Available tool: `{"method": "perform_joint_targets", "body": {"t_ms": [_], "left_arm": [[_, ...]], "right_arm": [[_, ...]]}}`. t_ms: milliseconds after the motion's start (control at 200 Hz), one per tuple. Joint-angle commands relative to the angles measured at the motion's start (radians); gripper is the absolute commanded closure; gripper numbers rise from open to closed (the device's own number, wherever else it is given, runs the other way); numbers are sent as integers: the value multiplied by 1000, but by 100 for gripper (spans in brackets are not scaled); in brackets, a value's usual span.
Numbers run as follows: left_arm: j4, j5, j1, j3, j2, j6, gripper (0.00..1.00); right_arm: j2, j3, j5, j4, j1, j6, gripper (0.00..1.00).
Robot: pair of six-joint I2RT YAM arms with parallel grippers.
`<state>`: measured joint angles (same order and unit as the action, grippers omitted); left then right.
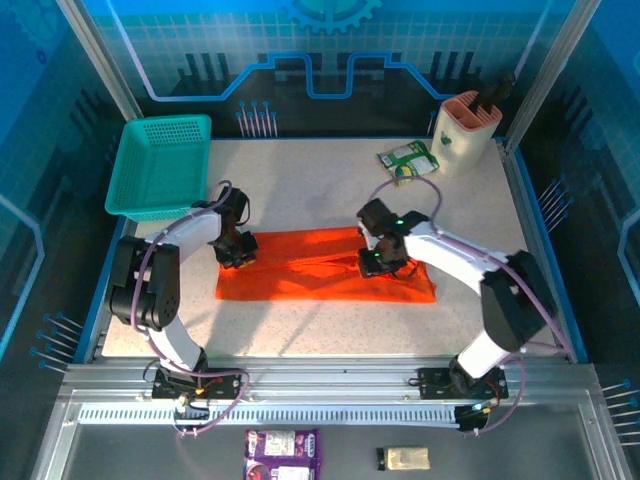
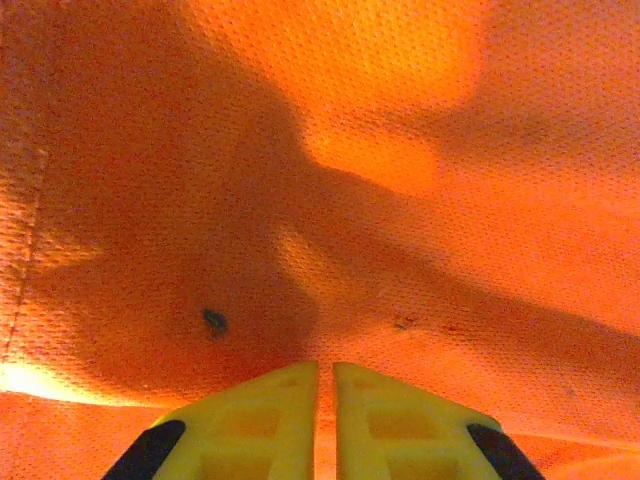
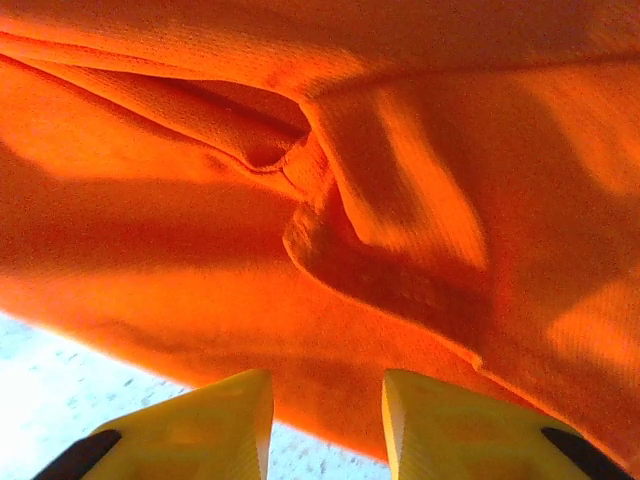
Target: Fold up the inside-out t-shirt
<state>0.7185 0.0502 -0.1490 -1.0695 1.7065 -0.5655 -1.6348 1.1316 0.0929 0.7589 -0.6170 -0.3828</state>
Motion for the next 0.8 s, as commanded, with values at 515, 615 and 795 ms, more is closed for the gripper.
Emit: {"method": "perform_joint_targets", "body": {"t_ms": [515,615,795], "left_arm": [[-5,-1,7,19,18,32,88],[4,-4,9,9,19,33,88],[17,-1,9,-20,31,43,88]], "right_arm": [[-177,191,297,195,-149,61,100],[-163,179,202,217,-149,75,100],[-168,182,-6,204,-98,79,82]]}}
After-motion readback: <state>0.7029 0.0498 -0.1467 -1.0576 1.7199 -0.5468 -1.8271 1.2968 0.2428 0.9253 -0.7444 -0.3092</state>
